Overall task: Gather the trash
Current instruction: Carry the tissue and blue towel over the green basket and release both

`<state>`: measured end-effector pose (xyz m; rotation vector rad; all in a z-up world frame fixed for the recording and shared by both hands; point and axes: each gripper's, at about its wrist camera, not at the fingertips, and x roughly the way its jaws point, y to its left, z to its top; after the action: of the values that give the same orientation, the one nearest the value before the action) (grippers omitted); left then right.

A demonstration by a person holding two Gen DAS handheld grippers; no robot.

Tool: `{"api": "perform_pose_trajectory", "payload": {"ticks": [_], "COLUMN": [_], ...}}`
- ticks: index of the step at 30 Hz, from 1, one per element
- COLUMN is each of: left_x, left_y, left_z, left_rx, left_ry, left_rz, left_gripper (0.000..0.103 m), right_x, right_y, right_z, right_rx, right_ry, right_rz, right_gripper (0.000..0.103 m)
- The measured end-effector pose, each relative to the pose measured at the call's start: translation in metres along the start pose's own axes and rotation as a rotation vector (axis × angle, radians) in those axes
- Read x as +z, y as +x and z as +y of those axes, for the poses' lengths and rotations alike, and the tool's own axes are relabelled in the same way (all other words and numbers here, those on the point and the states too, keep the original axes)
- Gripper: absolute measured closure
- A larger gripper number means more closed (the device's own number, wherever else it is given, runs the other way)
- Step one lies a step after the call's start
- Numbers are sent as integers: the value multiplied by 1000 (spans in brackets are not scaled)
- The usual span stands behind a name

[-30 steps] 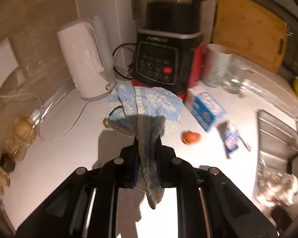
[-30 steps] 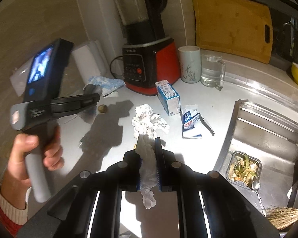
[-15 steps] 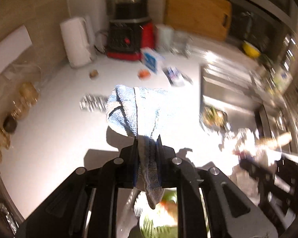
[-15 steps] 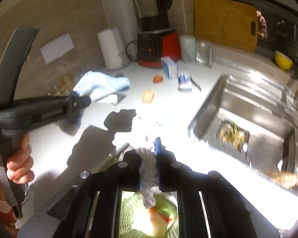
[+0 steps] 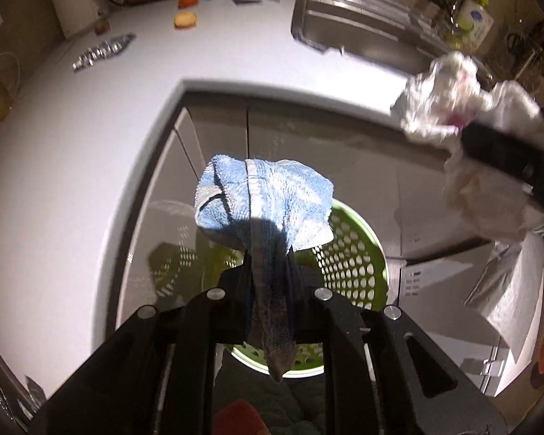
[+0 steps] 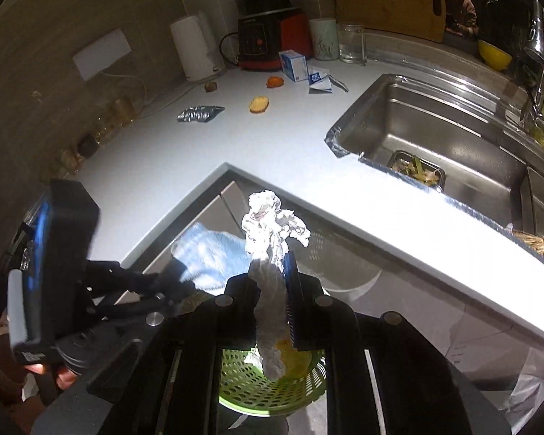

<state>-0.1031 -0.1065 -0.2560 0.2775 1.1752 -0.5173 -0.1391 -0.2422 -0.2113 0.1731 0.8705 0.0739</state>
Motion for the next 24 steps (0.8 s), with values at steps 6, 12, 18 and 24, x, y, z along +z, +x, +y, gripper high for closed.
{"api": "perform_pose_trajectory", "payload": {"ticks": [6,12,18,24], "left_x": [-15,-13,6,17], "left_y": [13,-2,-32,-62], "left_z": [-7,-7,24,69], "left_rx": [12,39,92,163], "left_ry": [14,18,-47,-145], "left_rz": [59,13,-75,-151], "left_gripper": [61,35,24,20], "right_x": [-12,-18,-33,-69], "right_y": [3,3,5,39], "right_z": [-2,-2,7,11], "right_rx": [2,14,48,77], "right_ry": [4,-2,-53,-85], "right_rz": [27,41,63,163], "right_gripper": [89,88,88,69]}}
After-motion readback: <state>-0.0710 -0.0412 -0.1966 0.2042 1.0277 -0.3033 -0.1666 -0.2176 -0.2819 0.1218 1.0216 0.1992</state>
